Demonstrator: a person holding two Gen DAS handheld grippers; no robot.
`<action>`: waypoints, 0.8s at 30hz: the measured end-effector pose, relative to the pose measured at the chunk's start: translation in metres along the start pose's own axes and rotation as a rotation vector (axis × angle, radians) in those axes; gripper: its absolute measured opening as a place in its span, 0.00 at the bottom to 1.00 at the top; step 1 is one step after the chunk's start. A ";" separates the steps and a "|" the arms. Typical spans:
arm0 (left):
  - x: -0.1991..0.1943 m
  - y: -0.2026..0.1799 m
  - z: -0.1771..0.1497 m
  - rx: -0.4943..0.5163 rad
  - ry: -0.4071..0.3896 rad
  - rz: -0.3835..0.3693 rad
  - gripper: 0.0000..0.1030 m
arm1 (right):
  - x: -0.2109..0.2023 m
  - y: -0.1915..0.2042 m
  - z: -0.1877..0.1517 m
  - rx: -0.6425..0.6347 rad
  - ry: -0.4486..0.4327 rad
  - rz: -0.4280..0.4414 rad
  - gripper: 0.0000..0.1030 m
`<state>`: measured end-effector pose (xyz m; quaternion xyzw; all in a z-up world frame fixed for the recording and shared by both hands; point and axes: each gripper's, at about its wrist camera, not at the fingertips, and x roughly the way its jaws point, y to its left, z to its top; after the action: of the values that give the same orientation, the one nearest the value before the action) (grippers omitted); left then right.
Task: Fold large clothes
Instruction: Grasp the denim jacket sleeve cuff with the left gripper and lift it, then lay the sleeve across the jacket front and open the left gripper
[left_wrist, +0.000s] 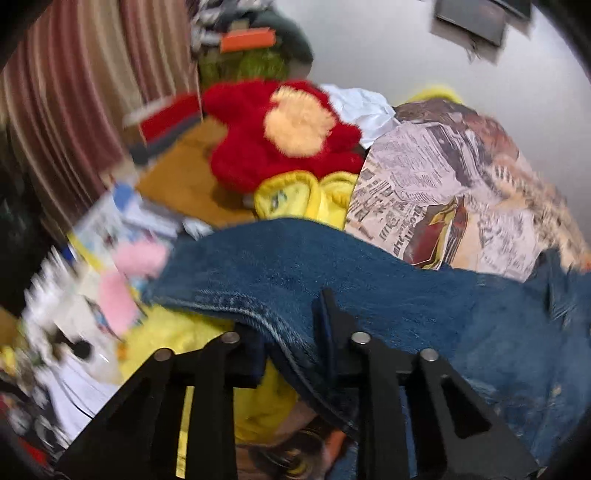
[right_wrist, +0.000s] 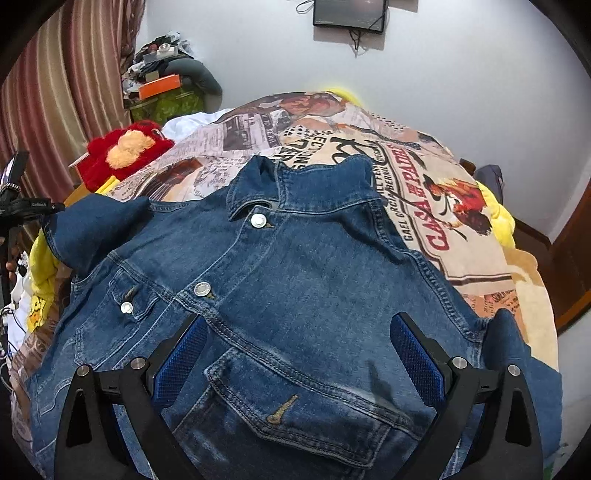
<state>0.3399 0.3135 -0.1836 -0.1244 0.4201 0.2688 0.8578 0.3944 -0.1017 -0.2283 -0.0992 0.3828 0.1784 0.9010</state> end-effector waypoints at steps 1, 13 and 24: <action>-0.007 -0.005 0.001 0.026 -0.025 0.014 0.19 | -0.002 -0.001 0.000 0.000 0.000 -0.003 0.96; -0.081 -0.095 0.006 0.199 -0.173 -0.200 0.11 | -0.034 -0.020 0.002 0.012 -0.018 -0.025 0.96; -0.043 -0.197 -0.085 0.389 0.136 -0.473 0.11 | -0.064 -0.030 -0.005 0.018 -0.039 -0.037 0.96</action>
<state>0.3743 0.0981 -0.2052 -0.0701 0.4796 -0.0325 0.8741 0.3617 -0.1462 -0.1846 -0.0949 0.3650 0.1602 0.9122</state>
